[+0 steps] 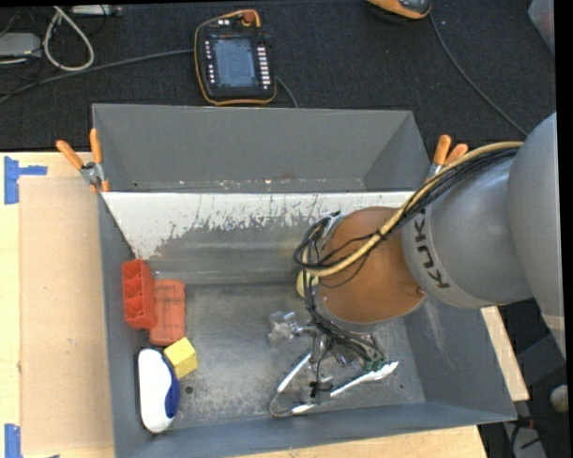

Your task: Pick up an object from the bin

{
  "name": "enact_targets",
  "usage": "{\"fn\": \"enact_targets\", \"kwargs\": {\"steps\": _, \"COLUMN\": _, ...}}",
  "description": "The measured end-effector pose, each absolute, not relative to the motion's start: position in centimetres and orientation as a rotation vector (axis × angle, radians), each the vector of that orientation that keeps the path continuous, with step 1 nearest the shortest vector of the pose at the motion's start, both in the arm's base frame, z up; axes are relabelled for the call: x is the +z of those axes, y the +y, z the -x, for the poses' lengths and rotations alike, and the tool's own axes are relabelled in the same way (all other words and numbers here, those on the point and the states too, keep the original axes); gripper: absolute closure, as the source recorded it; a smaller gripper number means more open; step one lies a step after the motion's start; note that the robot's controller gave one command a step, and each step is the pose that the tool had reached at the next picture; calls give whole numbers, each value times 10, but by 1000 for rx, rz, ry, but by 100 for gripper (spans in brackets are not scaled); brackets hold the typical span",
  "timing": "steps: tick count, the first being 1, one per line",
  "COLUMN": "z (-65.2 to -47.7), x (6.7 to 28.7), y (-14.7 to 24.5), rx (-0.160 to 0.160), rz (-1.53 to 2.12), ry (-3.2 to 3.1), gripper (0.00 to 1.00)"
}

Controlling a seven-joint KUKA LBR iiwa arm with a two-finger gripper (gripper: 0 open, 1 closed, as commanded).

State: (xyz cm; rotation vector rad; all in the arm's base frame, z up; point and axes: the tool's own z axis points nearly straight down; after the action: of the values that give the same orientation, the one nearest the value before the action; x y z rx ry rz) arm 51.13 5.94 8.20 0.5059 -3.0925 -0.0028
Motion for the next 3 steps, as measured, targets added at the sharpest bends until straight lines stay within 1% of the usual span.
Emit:
{"fn": "enact_targets", "kwargs": {"steps": 1, "z": -576, "x": 74, "y": 20, "rx": 1, "rz": -396, "ry": -3119, "gripper": 0}}
{"fn": "enact_targets", "kwargs": {"steps": 2, "z": -486, "x": 70, "y": -13, "rx": -8, "rz": -512, "ry": -3083, "gripper": 100}}
{"fn": "enact_targets", "kwargs": {"steps": 3, "z": -486, "x": 70, "y": -13, "rx": -8, "rz": -511, "ry": -3083, "gripper": 100}}
